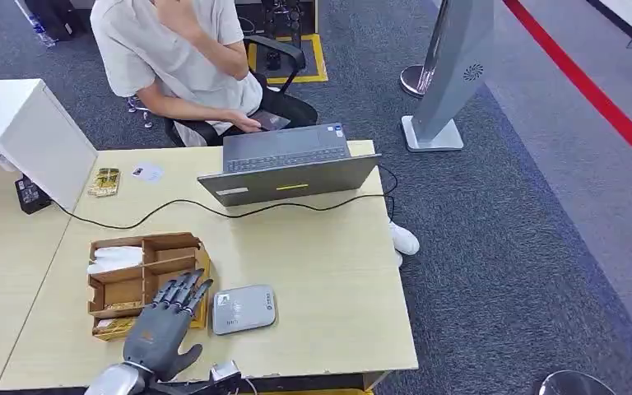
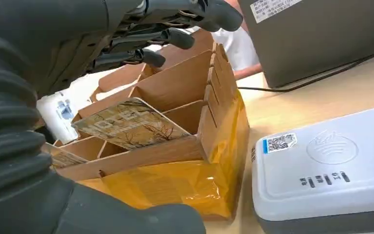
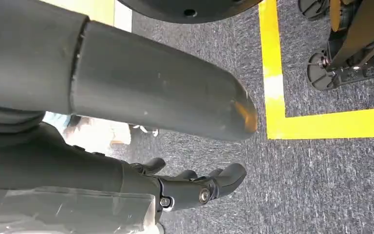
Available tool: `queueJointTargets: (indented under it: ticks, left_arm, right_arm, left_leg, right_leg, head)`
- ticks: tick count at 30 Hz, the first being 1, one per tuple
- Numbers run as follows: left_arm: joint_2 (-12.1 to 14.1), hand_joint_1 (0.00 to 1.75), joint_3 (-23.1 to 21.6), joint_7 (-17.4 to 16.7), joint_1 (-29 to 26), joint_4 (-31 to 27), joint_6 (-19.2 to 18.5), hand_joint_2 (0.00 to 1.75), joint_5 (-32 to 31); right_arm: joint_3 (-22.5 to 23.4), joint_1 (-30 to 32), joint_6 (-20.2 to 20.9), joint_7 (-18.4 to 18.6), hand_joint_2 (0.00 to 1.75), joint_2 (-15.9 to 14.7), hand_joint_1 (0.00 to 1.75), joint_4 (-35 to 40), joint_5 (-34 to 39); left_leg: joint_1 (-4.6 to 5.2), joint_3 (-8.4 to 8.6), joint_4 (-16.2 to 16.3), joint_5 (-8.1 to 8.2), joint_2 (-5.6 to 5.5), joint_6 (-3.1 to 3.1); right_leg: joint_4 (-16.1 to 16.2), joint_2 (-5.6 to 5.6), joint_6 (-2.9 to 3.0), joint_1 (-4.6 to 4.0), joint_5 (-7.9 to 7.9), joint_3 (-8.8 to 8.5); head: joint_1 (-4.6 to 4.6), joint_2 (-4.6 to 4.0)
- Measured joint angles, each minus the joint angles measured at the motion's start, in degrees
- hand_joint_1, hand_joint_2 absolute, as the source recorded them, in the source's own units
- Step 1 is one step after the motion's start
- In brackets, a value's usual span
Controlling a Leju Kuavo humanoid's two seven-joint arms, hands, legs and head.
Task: Pass the card to the sensor for recognition and then transmit it.
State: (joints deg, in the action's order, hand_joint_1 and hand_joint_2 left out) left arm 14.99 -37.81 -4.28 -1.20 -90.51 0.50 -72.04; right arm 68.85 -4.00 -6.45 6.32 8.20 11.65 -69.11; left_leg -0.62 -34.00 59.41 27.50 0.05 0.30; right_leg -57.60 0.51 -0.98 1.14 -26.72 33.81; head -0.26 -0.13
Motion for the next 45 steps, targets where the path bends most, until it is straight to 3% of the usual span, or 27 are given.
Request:
queueJointTargets:
  ticks: [22, 45]
  left_arm:
    - [-1.7, 0.00, 0.0, -1.4, -0.2, 0.0, 1.0, 1.75, -2.1]
    - [-1.7, 0.00, 1.5, -3.1, -1.7, -0.9, 1.5, 1.75, -2.9]
  right_arm:
    - [0.2, 0.0, -0.2, 0.0, 0.00, 0.0, 0.00, 0.0, 0.0]
    - [1.2, 0.0, -0.7, 0.0, 0.00, 0.0, 0.00, 0.0, 0.2]
  left_leg:
    - [0.00, 0.01, 0.0, 0.00, 0.00, 0.00]
    - [0.00, 0.01, 0.0, 0.00, 0.00, 0.00]
  right_leg:
    - [0.0, 0.00, 0.00, 0.00, 0.00, 0.00]
    - [0.0, -0.02, 0.00, 0.00, 0.00, -0.01]
  head:
    - [0.00, 0.02]
    - [0.02, 0.02]
